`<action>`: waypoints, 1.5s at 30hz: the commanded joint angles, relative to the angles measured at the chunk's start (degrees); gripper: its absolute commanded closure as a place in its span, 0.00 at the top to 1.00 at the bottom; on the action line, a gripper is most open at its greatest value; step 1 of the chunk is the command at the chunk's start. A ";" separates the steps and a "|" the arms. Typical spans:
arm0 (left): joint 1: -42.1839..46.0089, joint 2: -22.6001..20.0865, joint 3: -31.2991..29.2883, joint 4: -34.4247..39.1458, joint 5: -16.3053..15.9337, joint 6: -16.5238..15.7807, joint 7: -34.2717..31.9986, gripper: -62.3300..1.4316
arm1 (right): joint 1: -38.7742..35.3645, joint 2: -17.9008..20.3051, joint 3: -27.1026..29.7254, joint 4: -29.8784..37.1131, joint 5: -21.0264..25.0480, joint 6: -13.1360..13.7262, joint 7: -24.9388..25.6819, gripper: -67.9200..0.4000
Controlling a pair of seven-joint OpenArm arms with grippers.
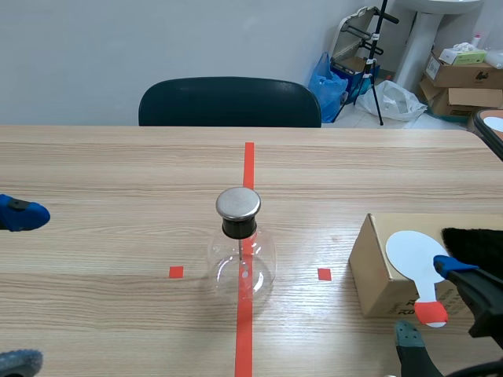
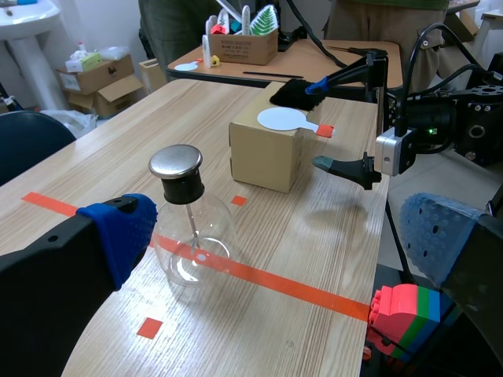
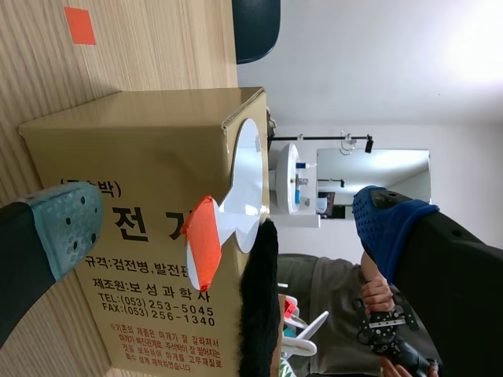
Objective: Do the electroscope experiment
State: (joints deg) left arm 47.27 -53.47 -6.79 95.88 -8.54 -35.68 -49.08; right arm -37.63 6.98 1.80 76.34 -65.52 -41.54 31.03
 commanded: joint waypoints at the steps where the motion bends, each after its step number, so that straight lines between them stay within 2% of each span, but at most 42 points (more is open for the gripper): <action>1: -0.31 0.44 -0.11 0.52 -0.63 -0.07 -0.76 1.00 | 0.63 0.13 0.39 0.59 0.20 -3.32 -0.20 1.00; 31: -0.31 0.46 -0.11 0.52 -0.83 -0.07 -0.74 1.00 | 0.61 0.17 0.39 0.59 0.22 -3.32 -0.28 1.00; 37: -0.31 0.46 -0.11 0.52 -0.83 -0.07 -0.74 1.00 | -2.14 0.13 0.37 0.87 0.31 -3.32 0.00 1.00; 40: -0.31 0.46 -0.11 0.52 -0.83 -0.07 -0.74 1.00 | -4.92 0.11 0.35 1.53 2.34 -3.32 0.17 1.00; 45: -0.31 0.55 -0.11 0.52 -0.85 -0.07 -0.74 1.00 | -11.30 0.00 -0.87 4.55 8.57 -3.32 2.03 1.00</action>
State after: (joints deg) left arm 47.27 -53.47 -6.79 95.88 -8.60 -35.68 -49.06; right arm -47.88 7.01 1.10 78.59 -57.69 -41.54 32.45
